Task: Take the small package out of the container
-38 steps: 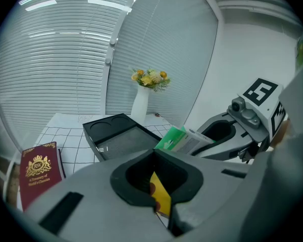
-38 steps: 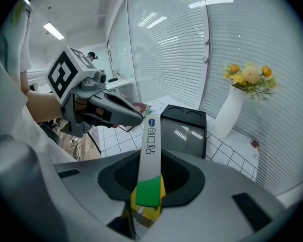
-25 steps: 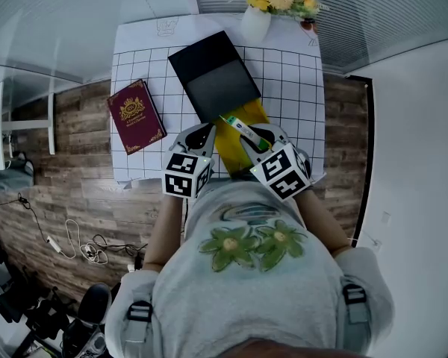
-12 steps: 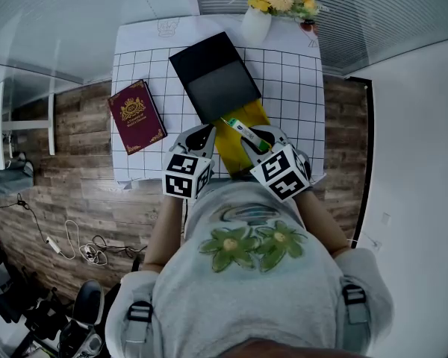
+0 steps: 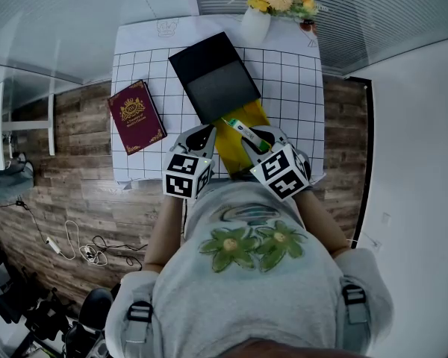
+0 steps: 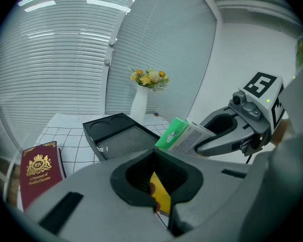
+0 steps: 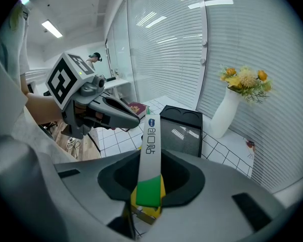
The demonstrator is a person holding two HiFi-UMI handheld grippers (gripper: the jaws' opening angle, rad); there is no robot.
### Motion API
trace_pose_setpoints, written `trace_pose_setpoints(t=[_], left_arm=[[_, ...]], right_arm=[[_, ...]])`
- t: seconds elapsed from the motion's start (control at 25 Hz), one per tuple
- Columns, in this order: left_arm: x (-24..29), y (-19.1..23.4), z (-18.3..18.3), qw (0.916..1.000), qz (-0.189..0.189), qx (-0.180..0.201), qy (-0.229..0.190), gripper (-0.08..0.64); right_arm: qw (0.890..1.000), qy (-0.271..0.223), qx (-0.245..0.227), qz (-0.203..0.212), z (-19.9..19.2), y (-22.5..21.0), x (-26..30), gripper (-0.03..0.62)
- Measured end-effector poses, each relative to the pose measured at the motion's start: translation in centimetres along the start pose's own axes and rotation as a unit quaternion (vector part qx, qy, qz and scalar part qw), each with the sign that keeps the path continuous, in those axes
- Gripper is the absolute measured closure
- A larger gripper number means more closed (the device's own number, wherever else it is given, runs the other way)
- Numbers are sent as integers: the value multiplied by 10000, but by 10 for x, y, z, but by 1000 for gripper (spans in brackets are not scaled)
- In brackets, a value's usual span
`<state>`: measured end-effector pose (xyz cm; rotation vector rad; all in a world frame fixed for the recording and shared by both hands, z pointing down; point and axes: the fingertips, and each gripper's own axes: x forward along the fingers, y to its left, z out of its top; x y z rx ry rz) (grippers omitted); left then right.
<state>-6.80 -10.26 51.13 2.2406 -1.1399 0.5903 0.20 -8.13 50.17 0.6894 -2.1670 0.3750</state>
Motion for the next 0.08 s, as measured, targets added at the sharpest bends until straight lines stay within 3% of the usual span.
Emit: trace_pose_setpoints(t=[0.08], left_arm=[[0,0,0,10000,-2,1,9,552]], right_arm=[[10000,27,8,1,-2,-1,1,503]])
